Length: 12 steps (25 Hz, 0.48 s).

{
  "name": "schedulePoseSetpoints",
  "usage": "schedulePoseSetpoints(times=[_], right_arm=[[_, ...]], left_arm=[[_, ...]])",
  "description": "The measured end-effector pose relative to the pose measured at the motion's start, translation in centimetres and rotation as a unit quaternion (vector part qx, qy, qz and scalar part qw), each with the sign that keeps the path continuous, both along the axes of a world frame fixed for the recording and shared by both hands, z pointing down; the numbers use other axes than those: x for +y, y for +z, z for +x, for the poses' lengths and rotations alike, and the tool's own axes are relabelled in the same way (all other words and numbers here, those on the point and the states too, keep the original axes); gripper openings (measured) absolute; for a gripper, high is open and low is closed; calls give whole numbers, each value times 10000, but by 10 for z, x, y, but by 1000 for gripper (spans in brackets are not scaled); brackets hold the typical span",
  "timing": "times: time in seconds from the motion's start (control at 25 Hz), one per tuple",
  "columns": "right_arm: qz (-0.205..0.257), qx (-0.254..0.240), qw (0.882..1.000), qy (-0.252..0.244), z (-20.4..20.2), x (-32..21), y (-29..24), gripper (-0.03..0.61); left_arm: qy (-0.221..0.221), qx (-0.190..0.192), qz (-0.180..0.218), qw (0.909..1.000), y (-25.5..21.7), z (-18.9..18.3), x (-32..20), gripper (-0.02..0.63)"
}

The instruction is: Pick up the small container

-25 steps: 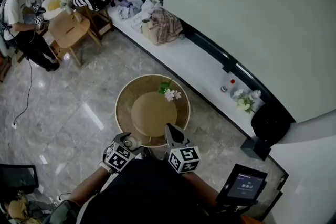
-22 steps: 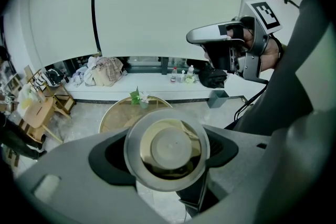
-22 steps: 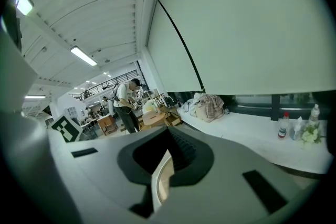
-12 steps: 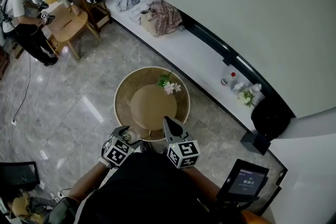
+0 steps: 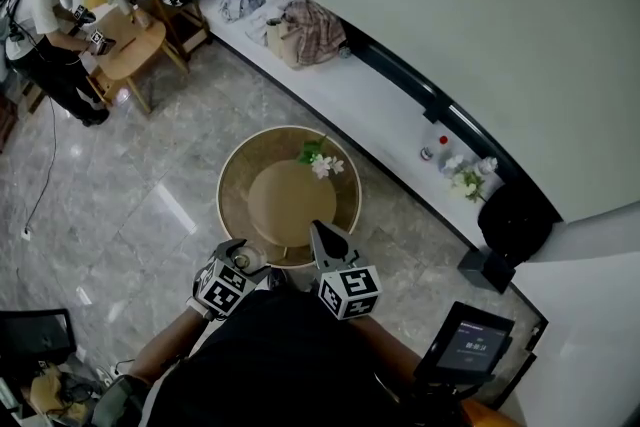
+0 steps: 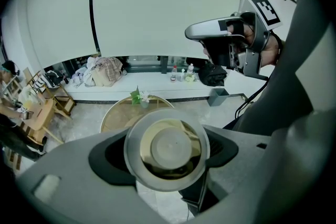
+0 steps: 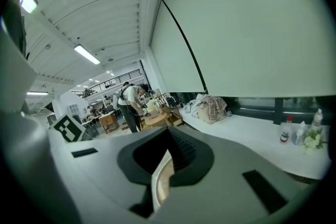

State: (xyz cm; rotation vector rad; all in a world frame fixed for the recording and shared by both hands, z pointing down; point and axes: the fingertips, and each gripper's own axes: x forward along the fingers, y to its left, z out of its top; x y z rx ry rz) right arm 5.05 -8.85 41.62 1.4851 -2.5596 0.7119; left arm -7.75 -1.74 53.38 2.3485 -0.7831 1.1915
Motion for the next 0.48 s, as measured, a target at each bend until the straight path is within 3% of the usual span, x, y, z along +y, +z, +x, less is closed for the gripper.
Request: schedulePoseSetpoints(times=[0.48], right_arm=[[-56,-5,10000,-55,-2,7,0,-5]], left_arm=[[41,-29,-34,10000,2,2,3,339]])
